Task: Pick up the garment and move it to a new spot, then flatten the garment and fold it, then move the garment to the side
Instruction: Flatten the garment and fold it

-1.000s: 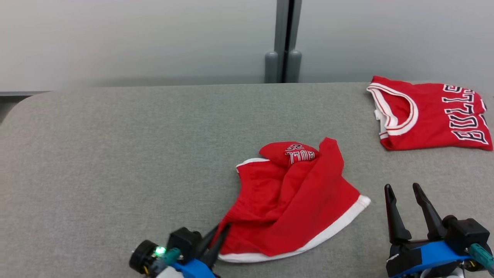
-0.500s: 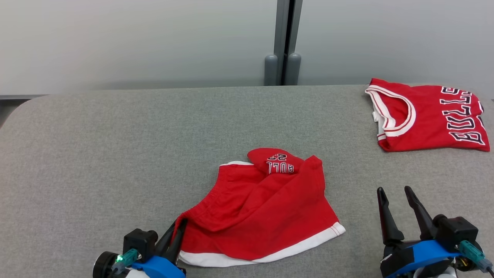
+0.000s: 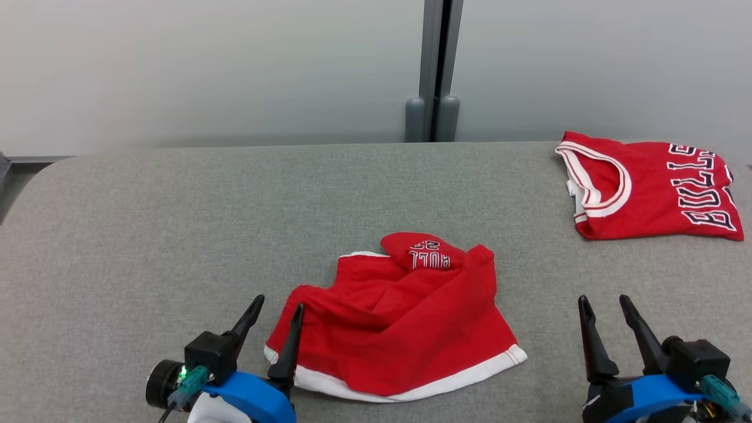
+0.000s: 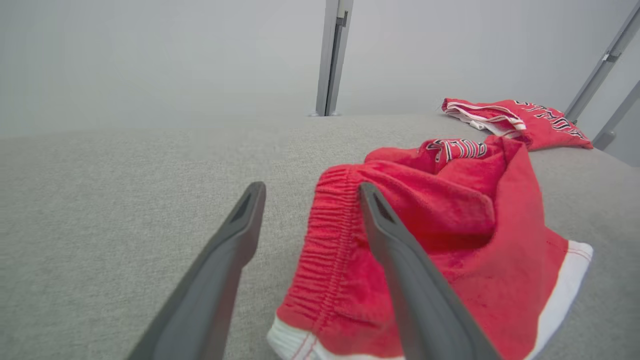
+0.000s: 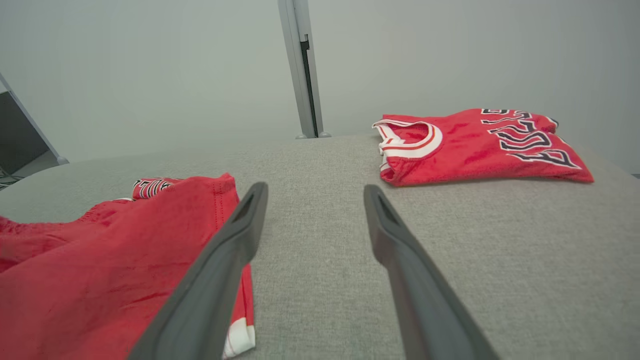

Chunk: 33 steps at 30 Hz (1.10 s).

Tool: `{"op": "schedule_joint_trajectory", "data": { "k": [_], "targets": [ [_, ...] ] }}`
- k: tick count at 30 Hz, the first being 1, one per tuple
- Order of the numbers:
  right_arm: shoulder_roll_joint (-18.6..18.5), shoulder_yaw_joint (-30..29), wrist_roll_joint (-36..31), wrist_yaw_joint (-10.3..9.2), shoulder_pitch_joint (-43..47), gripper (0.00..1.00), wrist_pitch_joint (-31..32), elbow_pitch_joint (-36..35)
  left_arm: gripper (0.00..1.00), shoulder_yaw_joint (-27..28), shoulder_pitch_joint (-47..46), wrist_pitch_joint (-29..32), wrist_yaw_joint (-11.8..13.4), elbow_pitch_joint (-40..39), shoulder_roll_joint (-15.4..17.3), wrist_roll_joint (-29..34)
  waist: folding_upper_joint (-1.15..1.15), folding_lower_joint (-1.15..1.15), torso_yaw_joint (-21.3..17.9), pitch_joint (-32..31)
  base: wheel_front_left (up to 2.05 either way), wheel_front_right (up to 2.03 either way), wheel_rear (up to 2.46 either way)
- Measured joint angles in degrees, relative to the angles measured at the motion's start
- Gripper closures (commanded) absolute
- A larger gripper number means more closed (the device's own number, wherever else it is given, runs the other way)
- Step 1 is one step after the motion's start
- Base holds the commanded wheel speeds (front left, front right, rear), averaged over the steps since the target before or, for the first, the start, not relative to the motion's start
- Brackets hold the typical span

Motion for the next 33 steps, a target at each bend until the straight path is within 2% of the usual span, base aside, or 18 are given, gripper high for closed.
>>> {"op": "schedule_joint_trajectory", "data": {
  "k": [3,9,17,21,28,33],
  "targets": [
    [0.01,-0.53,0.0,0.0,0.83,0.0,0.0,-0.08,0.0,3.28,3.09,-0.01,-0.51,-5.38,-0.26,1.74,0.0,0.0,0.74,-0.53,0.0,0.0,0.0],
    [0.31,-0.73,-0.01,0.0,1.57,0.0,0.0,-0.07,0.0,6.86,8.0,-0.01,-1.23,-8.47,-0.11,3.89,0.0,0.0,1.98,-1.4,0.0,0.0,0.0],
    [0.48,-1.71,-0.01,0.0,1.89,0.0,0.0,-1.42,0.0,17.86,11.54,-0.01,1.51,-16.61,-1.41,8.34,0.0,0.0,3.45,-1.81,0.0,0.0,0.0],
    [0.59,-1.99,-0.02,0.0,2.91,0.0,0.0,-1.94,0.0,23.25,13.69,-0.01,1.94,-20.4,-2.65,11.13,0.0,0.0,3.89,-2.13,0.0,0.0,0.0],
    [0.93,-1.33,-0.57,0.0,4.87,0.0,0.0,-3.77,0.0,27.05,16.57,-0.01,1.26,-20.67,-3.16,15.68,0.0,0.0,3.99,-2.85,0.0,0.0,0.0],
    [0.99,-0.49,-2.63,0.0,6.75,0.0,0.0,-5.76,0.0,26.71,16.96,-0.01,0.1,-19.52,-3.25,18.0,0.01,0.0,3.7,-3.3,0.0,0.0,0.0]
  ]
}}
